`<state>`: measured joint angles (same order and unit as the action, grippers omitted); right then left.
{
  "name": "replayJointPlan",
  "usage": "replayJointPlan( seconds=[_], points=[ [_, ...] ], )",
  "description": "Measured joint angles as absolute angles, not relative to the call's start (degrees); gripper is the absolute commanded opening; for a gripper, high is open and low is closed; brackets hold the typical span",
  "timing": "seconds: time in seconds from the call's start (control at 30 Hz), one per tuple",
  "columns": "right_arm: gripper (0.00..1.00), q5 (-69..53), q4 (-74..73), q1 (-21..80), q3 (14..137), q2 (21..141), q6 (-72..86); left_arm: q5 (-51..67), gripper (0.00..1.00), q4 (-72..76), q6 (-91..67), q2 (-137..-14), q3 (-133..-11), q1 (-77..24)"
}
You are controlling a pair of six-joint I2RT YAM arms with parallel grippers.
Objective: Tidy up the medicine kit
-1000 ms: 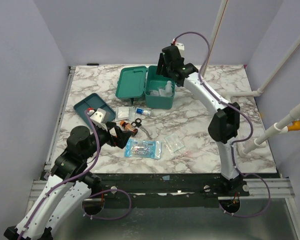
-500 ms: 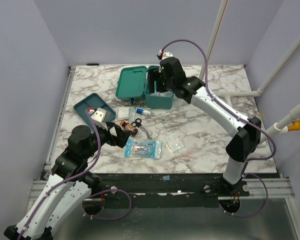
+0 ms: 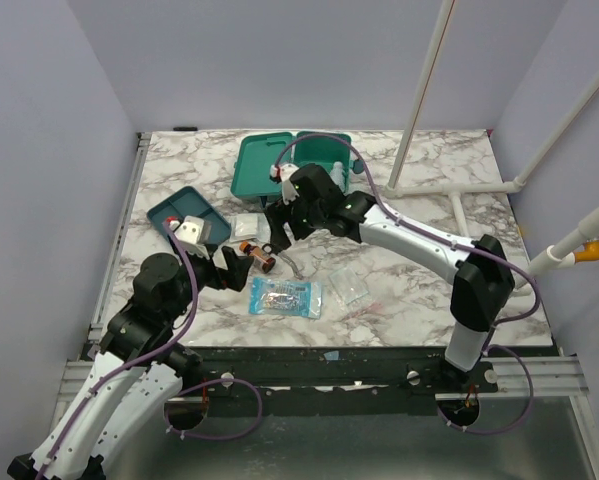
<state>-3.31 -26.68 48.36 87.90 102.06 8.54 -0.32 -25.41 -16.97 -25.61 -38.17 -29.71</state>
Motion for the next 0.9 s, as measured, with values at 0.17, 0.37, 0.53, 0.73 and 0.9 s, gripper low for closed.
replayJointPlan(
  seconds=[0.17,0.37,0.53,0.73,0.9],
  points=[
    [0.81,-6.1,-23.2,50.7,87.9,106.0,7.1,-2.8,0.99,-26.3,-17.1,-25.5,-38.7,-29.7],
    [0.79,-7.2,-21.9,51.6,88.4,112.4,6.0,-7.1,0.99,-26.4,-17.3,-22.7,-38.9,-29.7],
    [0.77,-7.1,-21.8,51.8,89.8,116.3,5.0,-9.7,0.99,-26.3,-17.4,-21.0,-38.9,-29.7],
    [0.75,-6.8,-20.8,52.5,93.4,119.8,4.2,-10.3,0.99,-26.4,-17.4,-21.0,-38.9,-29.7],
    [0.73,-6.5,-20.5,53.4,97.0,122.8,3.7,-10.3,0.98,-26.4,-17.4,-21.1,-38.9,-29.7]
  ],
)
